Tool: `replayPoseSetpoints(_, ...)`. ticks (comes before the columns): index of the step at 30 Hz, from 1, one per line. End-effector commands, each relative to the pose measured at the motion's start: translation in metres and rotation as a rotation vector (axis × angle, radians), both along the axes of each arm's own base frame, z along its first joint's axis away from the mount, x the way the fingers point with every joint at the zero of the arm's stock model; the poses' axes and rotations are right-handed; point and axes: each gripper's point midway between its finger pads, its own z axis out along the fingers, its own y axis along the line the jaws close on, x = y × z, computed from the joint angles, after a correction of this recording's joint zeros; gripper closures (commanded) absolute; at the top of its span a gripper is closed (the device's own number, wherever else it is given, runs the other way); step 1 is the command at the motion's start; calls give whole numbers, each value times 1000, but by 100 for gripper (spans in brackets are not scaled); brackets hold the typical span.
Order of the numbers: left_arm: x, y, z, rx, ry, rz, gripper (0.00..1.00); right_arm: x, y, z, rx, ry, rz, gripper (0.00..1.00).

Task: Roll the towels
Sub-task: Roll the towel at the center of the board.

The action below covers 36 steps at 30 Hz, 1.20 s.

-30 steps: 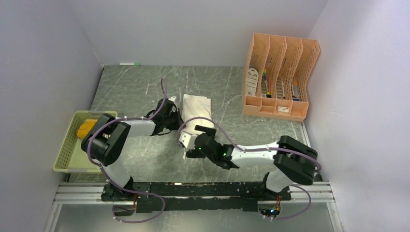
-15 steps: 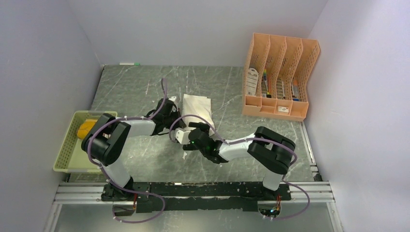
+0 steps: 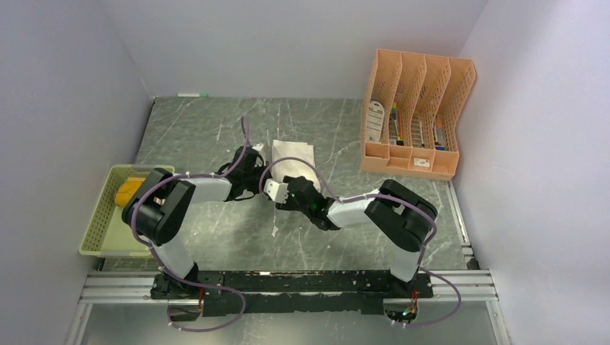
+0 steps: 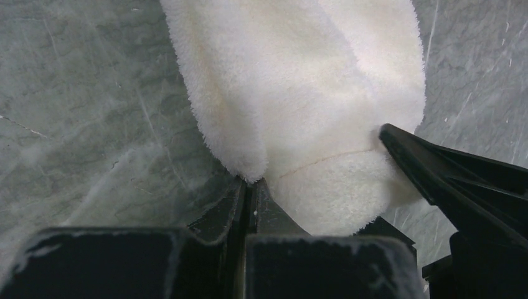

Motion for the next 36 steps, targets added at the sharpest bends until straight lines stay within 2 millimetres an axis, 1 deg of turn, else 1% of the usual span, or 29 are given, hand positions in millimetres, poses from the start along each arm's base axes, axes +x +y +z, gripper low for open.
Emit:
replayPoseSetpoints(1, -23, -1, -19, 17, 102, -65, 93, -6, 5, -26, -11, 173, 70, 48)
replayPoseSetpoints(3, -23, 0, -18, 15, 103, -64, 93, -11, 6, -32, -10, 244, 94, 56)
replayPoseSetpoints(5, -20, 3, -15, 7, 102, -55, 93, -13, 9, -34, -2, 298, 119, 61)
replayPoseSetpoints(7, -15, 8, -9, -9, 100, -32, 93, -14, 12, -32, 26, 346, 129, 63)
replayPoseSetpoints(8, -11, 13, -5, -21, 96, -13, 90, -15, 13, -29, 44, 369, 136, 63)
replayPoseSetpoints(9, -6, 18, 0, -35, 89, 7, 85, -17, 15, -26, 69, 396, 149, 63)
replayPoseSetpoints(10, -1, 23, 8, -50, 77, 26, 77, -20, 16, -23, 93, 428, 165, 67)
replayPoseSetpoints(12, 9, 36, 24, -62, 53, 65, 56, -25, 20, -16, 141, 501, 192, 75)
replayPoseSetpoints(13, 15, 42, 32, -63, 37, 82, 48, -26, 19, -15, 146, 529, 187, 76)
replayPoseSetpoints(14, 20, 48, 42, -58, 14, 96, 38, -26, 21, -11, 150, 544, 191, 77)
replayPoseSetpoints(15, 25, 54, 56, -56, -19, 110, 30, -28, 21, -11, 146, 564, 194, 78)
replayPoseSetpoints(16, 29, 58, 66, -54, -44, 118, 27, -33, 20, -12, 142, 593, 200, 78)
replayPoseSetpoints(18, 33, 64, 83, -48, -79, 130, 27, -37, 27, -2, 168, 624, 218, 78)
replayPoseSetpoints(20, 34, 68, 99, -36, -112, 130, 27, -45, 32, 4, 204, 685, 231, 74)
replayPoseSetpoints(21, 32, 69, 106, -36, -129, 122, 27, -49, 35, 8, 224, 725, 239, 73)
replayPoseSetpoints(23, 23, 68, 117, -51, -159, 94, 26, -60, 39, 11, 258, 821, 253, 71)
replayPoseSetpoints(25, 9, 67, 123, -75, -182, 59, 26, -73, 42, 14, 285, 935, 262, 68)
replayPoseSetpoints(28, -13, 66, 128, -111, -208, 12, 26, -91, 46, 17, 336, 1103, 262, 65)
replayPoseSetpoints(29, -22, 65, 129, -125, -212, -5, 25, -96, 47, 19, 360, 1160, 268, 65)
replayPoseSetpoints(30, -32, 64, 124, -139, -203, -20, 26, -103, 47, 21, 381, 1216, 280, 64)
replayPoseSetpoints(33, -56, 59, 122, -210, -192, -53, 25, -120, 43, 24, 425, 1378, 312, 64)
replayPoseSetpoints(36, -74, 58, 118, -262, -169, -58, 24, -125, 35, 19, 421, 1472, 311, 64)
